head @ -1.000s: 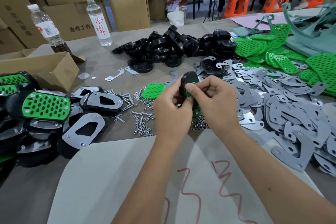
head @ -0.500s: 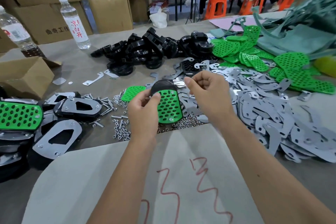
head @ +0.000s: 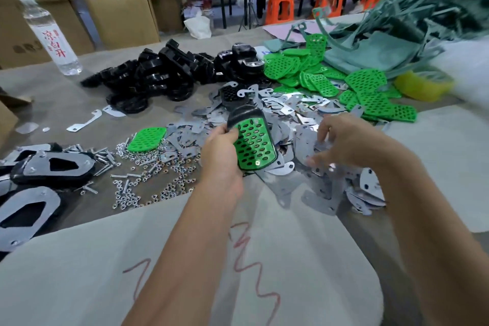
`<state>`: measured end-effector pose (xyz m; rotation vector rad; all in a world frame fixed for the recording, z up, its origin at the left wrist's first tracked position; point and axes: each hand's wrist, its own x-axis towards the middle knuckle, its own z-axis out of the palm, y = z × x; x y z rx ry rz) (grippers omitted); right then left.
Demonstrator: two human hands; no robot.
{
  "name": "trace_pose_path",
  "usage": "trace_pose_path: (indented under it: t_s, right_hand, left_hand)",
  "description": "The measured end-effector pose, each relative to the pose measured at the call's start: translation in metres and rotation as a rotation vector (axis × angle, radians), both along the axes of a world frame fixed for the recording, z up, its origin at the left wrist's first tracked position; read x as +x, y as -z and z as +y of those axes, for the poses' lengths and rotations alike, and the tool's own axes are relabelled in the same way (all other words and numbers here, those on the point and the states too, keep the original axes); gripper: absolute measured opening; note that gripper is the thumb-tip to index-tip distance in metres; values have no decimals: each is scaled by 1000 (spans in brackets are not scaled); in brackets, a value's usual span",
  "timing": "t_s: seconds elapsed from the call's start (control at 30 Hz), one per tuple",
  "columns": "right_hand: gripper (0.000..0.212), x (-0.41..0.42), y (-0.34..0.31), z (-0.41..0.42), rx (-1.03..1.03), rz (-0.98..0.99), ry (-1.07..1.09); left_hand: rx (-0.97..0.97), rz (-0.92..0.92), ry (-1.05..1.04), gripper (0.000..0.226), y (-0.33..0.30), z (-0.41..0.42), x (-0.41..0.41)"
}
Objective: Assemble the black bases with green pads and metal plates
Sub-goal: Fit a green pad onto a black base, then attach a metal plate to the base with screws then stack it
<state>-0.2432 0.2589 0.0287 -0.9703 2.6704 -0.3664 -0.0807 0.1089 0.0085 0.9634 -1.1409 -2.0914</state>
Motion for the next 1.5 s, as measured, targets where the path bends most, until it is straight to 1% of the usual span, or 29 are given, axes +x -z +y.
trace_pose_path:
  t_s: [0.1, 0.2, 0.27, 0.37, 0.4, 0.43, 0.5, 0.53, 0.57, 0.67, 0.77, 0.87, 0.97, 1.03, 1.07, 1.17, 1.27, 1.33, 1.4, 1.5]
  right_hand:
    - [54, -1, 11, -6, -160, 83, 8]
    - [40, -2, 19, -12, -418, 197, 44]
    - [37, -4, 16, -20, -518, 229, 56]
    - [33, 0, 4, -37, -677, 159, 87]
    - [31, 4, 0, -44, -761, 95, 109]
    - [29, 9, -3, -51, -871, -24, 129]
    - [28, 24, -5, -67, -1077, -354, 163]
    - [29, 33, -5, -77, -1121, -494, 169]
    - [28, 42, -3, -85, -1129, -585, 165]
    - [24, 70, 3, -111, -1116, -734, 131]
    - [31, 93, 17, -128, -1169, -860, 143]
    - [25, 109, 28, -133, -1210, -990, 118]
    - [18, 112, 29, -132, -1189, -977, 81]
    - [18, 114, 29, -133, -1170, -971, 53]
    - [18, 115, 29, -134, -1163, -979, 42]
    - [15, 117, 32, -137, -1156, -1021, 28]
    - [14, 117, 35, -139, -1158, -1001, -9]
    - [19, 118, 37, -140, -1164, -976, -48]
    - [21, 119, 38, -142, -1171, -948, -90]
    - [13, 123, 41, -143, -1163, -857, -165]
  left_hand:
    - [101, 36, 47, 31, -4, 10, -8]
    - [103, 138, 162, 41, -10, 9, -2]
    - [81, 104, 141, 44, -13, 5, 6]
    - [96, 60, 48, 39, -7, -11, 21]
    - [134, 82, 36, 34, -6, -17, 27]
    - [183, 128, 26, 29, -5, -21, 32]
    - [275, 239, -17, 21, -2, -33, 42]
    - [305, 282, -39, 24, -1, -40, 47]
    - [329, 315, -45, 30, 0, -45, 52]
    - [330, 342, -2, 45, 2, -58, 65]
    - [292, 309, -18, 51, 8, -64, 73]
    - [244, 295, -85, 53, 10, -68, 73]
    - [213, 258, -86, 53, 12, -68, 71]
    - [197, 224, -71, 52, 14, -67, 70]
    - [187, 218, -67, 49, 15, -68, 70]
    - [171, 260, -52, 30, 15, -69, 71]
    - [147, 265, -146, 24, 15, -71, 68]
    - [86, 263, -202, 23, 16, -72, 69]
    - [2, 220, -217, 26, 16, -71, 69]
    - [-92, 135, -235, 27, 18, -69, 68]
